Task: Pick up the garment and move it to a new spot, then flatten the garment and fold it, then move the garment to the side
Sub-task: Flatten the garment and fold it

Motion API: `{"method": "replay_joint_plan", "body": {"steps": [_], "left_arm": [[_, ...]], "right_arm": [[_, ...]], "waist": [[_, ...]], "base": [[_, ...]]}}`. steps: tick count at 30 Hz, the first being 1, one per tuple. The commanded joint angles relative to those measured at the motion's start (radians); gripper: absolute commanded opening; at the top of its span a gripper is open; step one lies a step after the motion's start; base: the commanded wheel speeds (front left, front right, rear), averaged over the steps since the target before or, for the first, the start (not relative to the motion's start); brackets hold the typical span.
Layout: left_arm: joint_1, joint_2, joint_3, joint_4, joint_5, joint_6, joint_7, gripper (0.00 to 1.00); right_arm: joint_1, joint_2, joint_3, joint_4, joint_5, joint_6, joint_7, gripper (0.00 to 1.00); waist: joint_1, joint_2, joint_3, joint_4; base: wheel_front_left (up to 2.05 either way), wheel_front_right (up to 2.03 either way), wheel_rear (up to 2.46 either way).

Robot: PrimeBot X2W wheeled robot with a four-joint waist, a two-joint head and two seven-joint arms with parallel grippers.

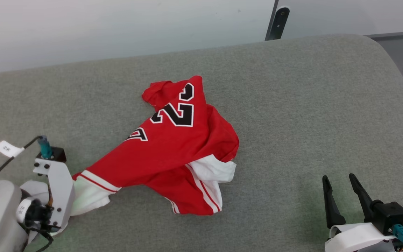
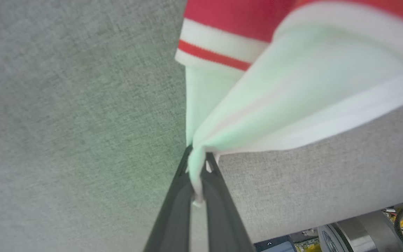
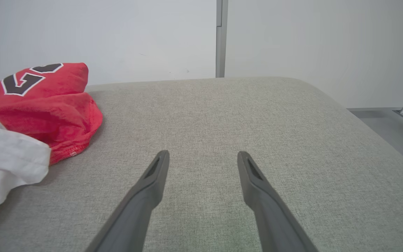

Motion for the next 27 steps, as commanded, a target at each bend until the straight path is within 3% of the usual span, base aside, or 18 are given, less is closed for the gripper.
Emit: {"method": "replay_joint_plan", "body": {"steps": [1,4,5,6,7,17,20,27], "left_arm": [[0.013,-0.008,-0.006,0.013,0.006,-0.003,-0.009,0.00],[0.001,-0.033,-0.004,0.043,-0.002,-0.009,-0.053,0.05],[-0.006,-0.040,-0.005,0.051,0.000,-0.012,-0.067,0.33],[-0.014,-0.047,-0.004,0.058,0.000,-0.015,-0.079,0.82],[-0.019,-0.054,-0.002,0.065,-0.004,-0.014,-0.087,1.00],[-0.016,-0.072,0.004,0.048,-0.005,-0.025,-0.199,1.00],[0.003,-0.089,0.025,0.025,-0.012,-0.002,-0.265,1.00],[0.068,-0.129,0.049,-0.072,-0.008,-0.005,-0.461,1.00]], "right_arm": [[-0.012,0.001,0.002,0.000,-0.006,-0.001,-0.006,1.00],[-0.013,0.001,0.003,0.006,-0.009,-0.001,-0.006,1.00],[-0.010,0.001,0.003,0.008,-0.010,-0.001,-0.006,1.00],[-0.007,0.001,0.004,0.011,-0.011,-0.001,-0.006,1.00],[-0.003,0.001,0.005,0.013,-0.015,-0.001,-0.006,1.00],[0.054,0.001,0.011,0.028,-0.038,-0.001,-0.005,1.00],[0.073,0.001,0.016,0.025,-0.036,-0.001,-0.001,1.00],[0.108,0.001,0.021,0.009,-0.037,-0.001,0.004,1.00]], "waist": [[0.0000,-0.0001,0.004,-0.005],[0.0000,-0.0001,-0.001,-0.007],[0.0000,-0.0001,-0.005,-0.007],[0.0000,-0.0001,-0.011,-0.006],[0.0000,-0.0001,-0.017,-0.004],[0.0000,-0.0001,-0.120,0.051],[0.0000,-0.0001,-0.153,0.073],[0.0000,-0.0001,-0.199,0.136]], "base": [[0.00,0.00,0.00],[0.00,0.00,0.00],[0.00,0.00,0.00],[0.00,0.00,0.00],[0.00,0.00,0.00],[0.00,0.00,0.00],[0.00,0.00,0.00],[0.00,0.00,0.00]]}}
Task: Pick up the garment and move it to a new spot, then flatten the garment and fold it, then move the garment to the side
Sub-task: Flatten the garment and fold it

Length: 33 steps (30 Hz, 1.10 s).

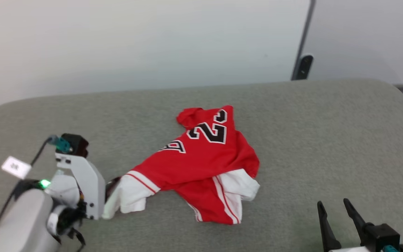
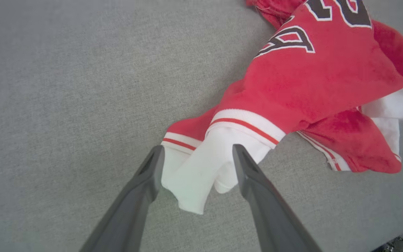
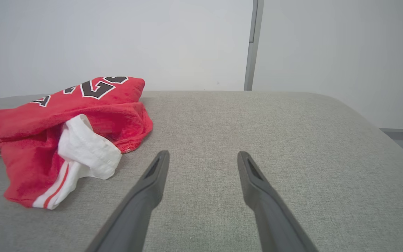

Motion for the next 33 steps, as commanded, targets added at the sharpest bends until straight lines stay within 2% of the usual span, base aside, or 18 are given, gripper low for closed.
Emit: {"method": "replay_joint_plan", "body": {"steps": [1,8,16,19,22,25,29,33], "left_arm": [[0.018,-0.010,0.004,-0.015,0.003,-0.003,-0.031,1.00],[0.127,-0.050,0.053,-0.095,0.008,0.018,-0.271,1.00],[0.235,-0.114,0.087,-0.141,0.115,0.032,-0.708,1.00],[0.265,-0.151,0.096,-0.112,0.129,0.044,-0.829,1.00],[0.270,-0.183,0.111,-0.080,0.119,0.048,-0.872,1.00],[0.258,-0.185,0.116,-0.048,0.128,0.037,-0.884,1.00],[0.238,-0.169,0.140,-0.017,0.109,0.038,-0.885,1.00],[0.230,-0.150,0.159,-0.008,0.093,0.042,-0.872,1.00]], "right_arm": [[0.022,0.001,0.004,-0.003,-0.001,-0.001,0.001,1.00],[0.039,0.001,0.018,-0.017,0.001,-0.001,0.001,1.00],[0.055,0.000,0.029,-0.033,0.003,-0.001,-0.003,1.00],[0.060,0.001,0.028,-0.040,0.004,-0.001,-0.004,1.00],[0.065,0.001,0.031,-0.045,-0.004,-0.001,0.005,1.00],[0.056,-0.001,0.039,-0.046,0.003,-0.001,0.038,1.00],[0.025,-0.034,0.056,-0.045,0.051,-0.001,0.125,1.00],[-0.016,-0.105,0.094,-0.049,0.119,-0.001,0.253,1.00]], "waist": [[0.0000,0.0000,-0.038,0.044],[0.0000,0.0000,-0.065,0.080],[0.0000,0.0000,-0.079,0.118],[0.0000,0.0000,-0.081,0.139],[0.0000,0.0000,-0.082,0.163],[0.0000,0.0000,-0.081,0.191],[0.0000,0.0000,-0.081,0.233],[0.0000,0.0000,-0.078,0.287]], "base": [[0.00,0.00,0.00],[0.00,0.00,0.00],[0.00,0.00,0.00],[0.00,0.00,0.00],[0.00,0.00,0.00],[0.00,0.00,0.00],[0.00,0.00,0.00],[0.00,0.00,0.00]]}}
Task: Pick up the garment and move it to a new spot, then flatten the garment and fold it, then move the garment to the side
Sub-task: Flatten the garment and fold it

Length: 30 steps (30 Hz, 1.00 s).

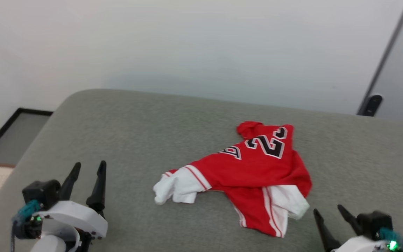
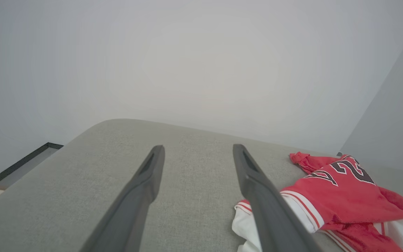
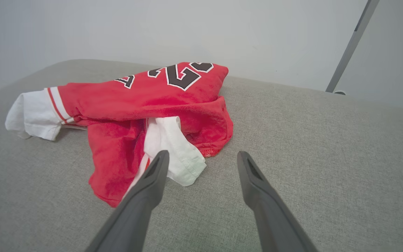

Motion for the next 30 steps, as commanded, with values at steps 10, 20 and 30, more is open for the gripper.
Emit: {"method": "replay_joint_plan", "body": {"steps": [10,20,30], "left_arm": [[-0.025,-0.023,-0.014,-0.010,-0.029,-0.005,0.029,1.00],[-0.059,-0.078,-0.045,0.014,-0.056,-0.021,0.037,1.00],[-0.086,-0.099,-0.054,0.050,-0.072,-0.039,0.020,1.00]], "right_arm": [[-0.095,-0.164,0.088,-0.019,0.137,-0.001,0.319,1.00],[-0.210,-0.214,0.108,0.062,0.139,-0.001,0.590,1.00],[-0.332,-0.163,0.071,0.214,0.098,-0.001,0.787,0.00]], "waist": [[0.0000,0.0000,0.009,0.180],[0.0000,0.0000,0.050,0.284],[0.0000,0.0000,0.079,0.318]], "base": [[0.00,0.00,0.00],[0.00,0.00,0.00],[0.00,0.00,0.00]]}}
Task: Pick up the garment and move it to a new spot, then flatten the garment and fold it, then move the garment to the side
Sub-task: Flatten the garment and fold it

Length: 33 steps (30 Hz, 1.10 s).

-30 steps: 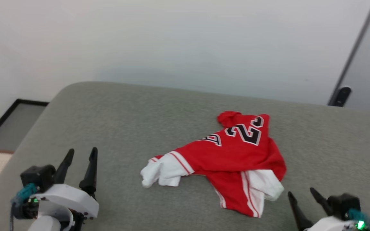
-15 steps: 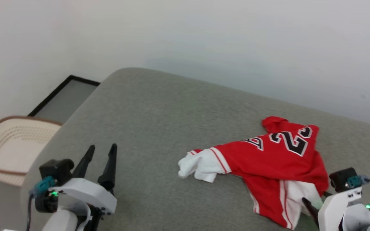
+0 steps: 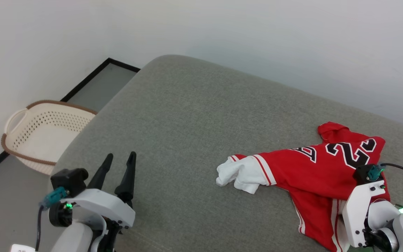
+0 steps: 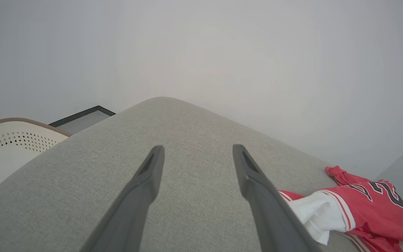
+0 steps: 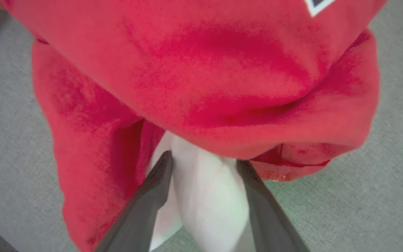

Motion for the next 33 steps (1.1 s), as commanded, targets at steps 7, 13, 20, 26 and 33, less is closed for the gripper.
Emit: {"method": "replay_joint_plan", "body": {"steps": [7,13,20,26,33], "left_arm": [[-0.006,0.000,0.004,0.024,-0.015,-0.013,-0.012,1.00],[0.000,0.014,0.007,0.027,-0.019,-0.013,-0.009,1.00],[0.018,0.029,0.004,0.010,-0.021,-0.006,-0.002,1.00],[0.031,0.040,0.001,-0.008,-0.024,-0.003,0.007,1.00],[0.035,0.041,-0.010,-0.018,-0.023,0.001,0.017,1.00]], "right_arm": [[-0.042,0.003,-0.026,0.015,0.016,-0.001,0.021,0.00],[-0.027,-0.027,-0.107,-0.012,0.034,-0.001,0.016,0.00],[0.027,-0.074,-0.222,-0.048,0.026,-0.001,0.016,0.00],[0.066,-0.093,-0.324,-0.068,0.019,-0.001,0.038,0.00],[0.121,-0.090,-0.389,-0.077,-0.018,-0.001,0.069,0.00]], "waist": [[0.0000,-0.0001,0.004,-0.004],[0.0000,-0.0001,-0.011,-0.037],[0.0000,-0.0001,-0.023,-0.092],[0.0000,-0.0001,-0.023,-0.134],[0.0000,-0.0001,-0.016,-0.165]], "base": [[0.00,0.00,0.00],[0.00,0.00,0.00],[0.00,0.00,0.00],[0.00,0.00,0.00],[0.00,0.00,0.00]]}}
